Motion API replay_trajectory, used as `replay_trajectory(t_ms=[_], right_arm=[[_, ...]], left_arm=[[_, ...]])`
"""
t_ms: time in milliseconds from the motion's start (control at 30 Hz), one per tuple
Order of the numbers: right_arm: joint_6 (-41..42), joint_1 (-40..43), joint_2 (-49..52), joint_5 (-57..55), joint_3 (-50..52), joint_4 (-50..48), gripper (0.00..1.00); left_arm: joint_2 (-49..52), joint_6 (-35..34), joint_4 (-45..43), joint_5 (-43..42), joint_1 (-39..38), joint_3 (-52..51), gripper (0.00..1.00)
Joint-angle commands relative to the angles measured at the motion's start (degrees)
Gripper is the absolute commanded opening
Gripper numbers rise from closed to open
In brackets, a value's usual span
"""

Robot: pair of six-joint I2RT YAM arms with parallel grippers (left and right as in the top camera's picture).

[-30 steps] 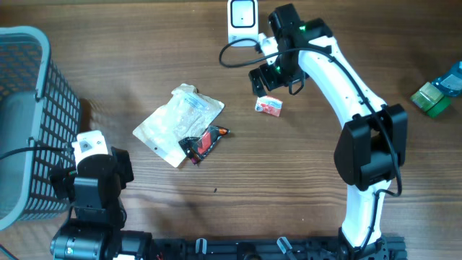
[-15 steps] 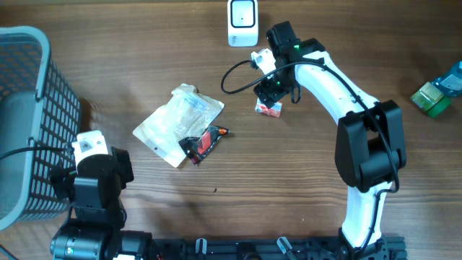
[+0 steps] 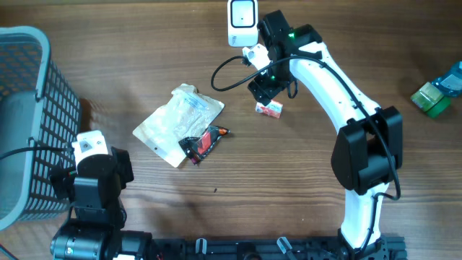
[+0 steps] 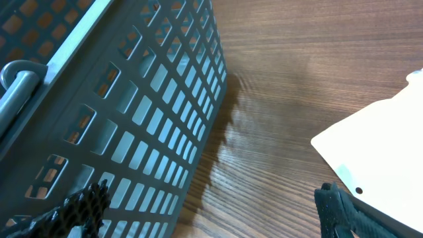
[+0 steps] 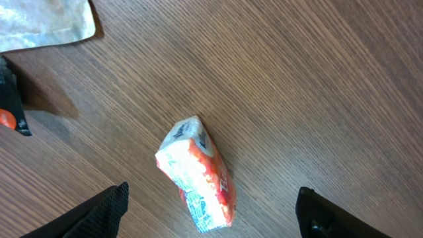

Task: Scan the item barcode
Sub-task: 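Regrasp the tissue pack by its end with the right gripper, then lift and rotate the tissue pack in front of the scanner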

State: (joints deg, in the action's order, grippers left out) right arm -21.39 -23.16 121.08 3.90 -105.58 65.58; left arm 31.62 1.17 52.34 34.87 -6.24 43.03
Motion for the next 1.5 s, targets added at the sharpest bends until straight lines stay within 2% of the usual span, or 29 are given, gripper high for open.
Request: replay_trajectory(t_ms=[0,267,433,500,600,667,900,1133,1200,1333,1467], right_arm=[[-1.77,-0.04,-1.29,1.66,0.5,-0.57,0.84],[-2.47,-0.15,-1.29,0.11,9.33,-6.19,0.8],[-2.62,-0.13,-0.35,-0.61,11.34,-10.12,0.81],[-2.6,-0.13,0.92,-1.62,12.61,-11.45,0.79],[-2.49,-0.15,2.43,-1.99,12.74,-11.58,0.66],[-2.34,-0.13,2.47,-3.41,12.7,-11.85,0.61],[-1.07,-0.13,2.47,-3.91,12.72,-11.37,0.63],[-1.11,0.02,2.47,0.0,12.72,-9.68,0.37],[-1.14,0.02,2.47,4.11,12.72,-8.9,0.28],[-1.11,0.02,2.47,14.88,12.72,-8.46,0.23],[-1.01,0.2,2.47,31.61,12.63,-4.79,0.21]], left_arm=[[-0.15,0.04,-0.15,0.57,0.42,0.17,1.0],[-0.15,0.04,-0.15,0.57,0.42,0.17,1.0],[-0.15,0.02,-0.15,0.57,0.42,0.17,1.0],[-0.15,0.04,-0.15,0.57,0.42,0.17,1.0],[-0.15,0.04,-0.15,0.57,0.42,0.17,1.0],[-0.15,0.04,-0.15,0.57,0.42,0.17,1.0],[-0.15,0.04,-0.15,0.57,0.42,0.17,1.0],[-0.15,0.04,-0.15,0.57,0.42,0.17,1.0],[-0.15,0.04,-0.15,0.57,0.42,0.17,1.0],[-0.15,0.04,-0.15,0.57,0.42,0.17,1.0],[-0.15,0.04,-0.15,0.57,0.42,0.17,1.0]])
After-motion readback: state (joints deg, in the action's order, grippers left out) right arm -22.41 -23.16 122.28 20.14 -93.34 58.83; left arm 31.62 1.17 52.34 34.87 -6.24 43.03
